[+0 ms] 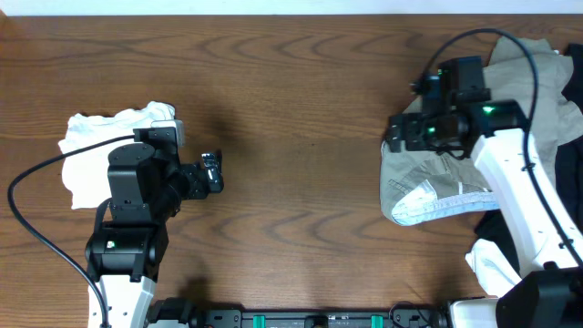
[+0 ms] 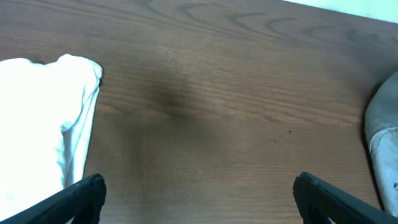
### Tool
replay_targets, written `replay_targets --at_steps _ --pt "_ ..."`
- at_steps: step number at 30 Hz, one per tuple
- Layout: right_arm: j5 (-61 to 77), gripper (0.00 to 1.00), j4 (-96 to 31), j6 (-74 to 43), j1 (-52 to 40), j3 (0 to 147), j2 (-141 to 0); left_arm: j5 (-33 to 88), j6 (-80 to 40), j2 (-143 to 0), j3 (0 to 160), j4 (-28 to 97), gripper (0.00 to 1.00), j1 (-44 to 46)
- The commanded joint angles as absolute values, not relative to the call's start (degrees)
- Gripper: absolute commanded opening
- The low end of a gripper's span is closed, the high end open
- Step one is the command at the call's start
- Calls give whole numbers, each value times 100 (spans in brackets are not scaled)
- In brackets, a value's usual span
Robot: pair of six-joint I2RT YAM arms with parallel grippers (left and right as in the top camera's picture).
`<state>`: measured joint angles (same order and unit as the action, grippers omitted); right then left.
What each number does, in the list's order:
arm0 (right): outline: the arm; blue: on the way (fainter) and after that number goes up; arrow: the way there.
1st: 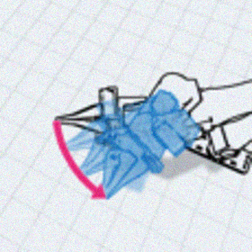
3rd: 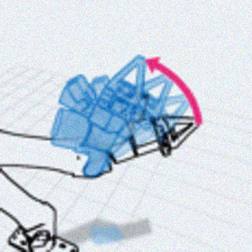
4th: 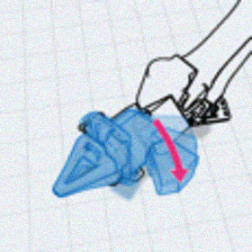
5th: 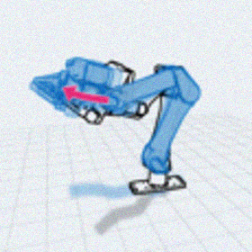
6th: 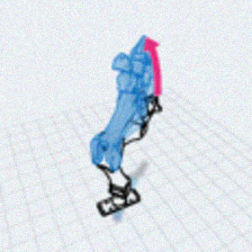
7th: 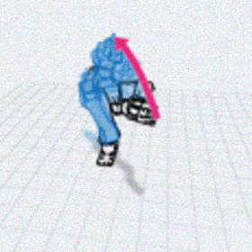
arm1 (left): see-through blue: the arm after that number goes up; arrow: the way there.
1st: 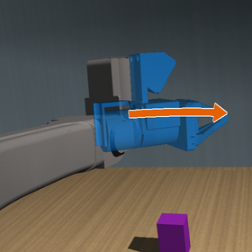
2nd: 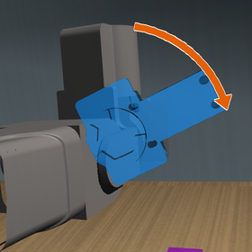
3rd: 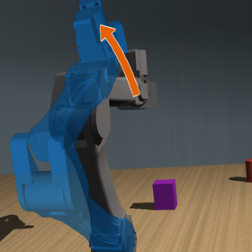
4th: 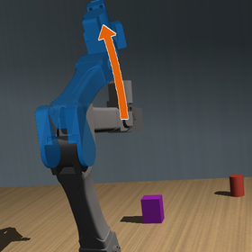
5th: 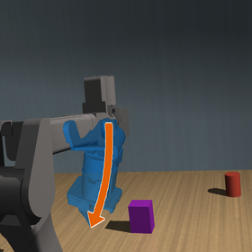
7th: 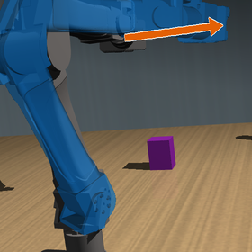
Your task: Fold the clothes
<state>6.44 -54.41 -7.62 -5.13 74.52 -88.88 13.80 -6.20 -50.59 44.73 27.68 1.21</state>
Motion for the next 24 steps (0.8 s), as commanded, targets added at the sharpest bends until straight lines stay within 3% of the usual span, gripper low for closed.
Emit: replay_targets --at_steps 1,12,24 --pt "-438 99 -5601 -1205 161 7450 -8833 1457 -657 -5048 4606 2762 98 99" --pt "-403 99 -5245 -764 2954 7336 -8943 1457 -657 -5048 4606 2762 98 99" --pt "-252 99 -4930 -506 3981 7155 -10003 1457 -657 -5048 4604 2781 98 99"
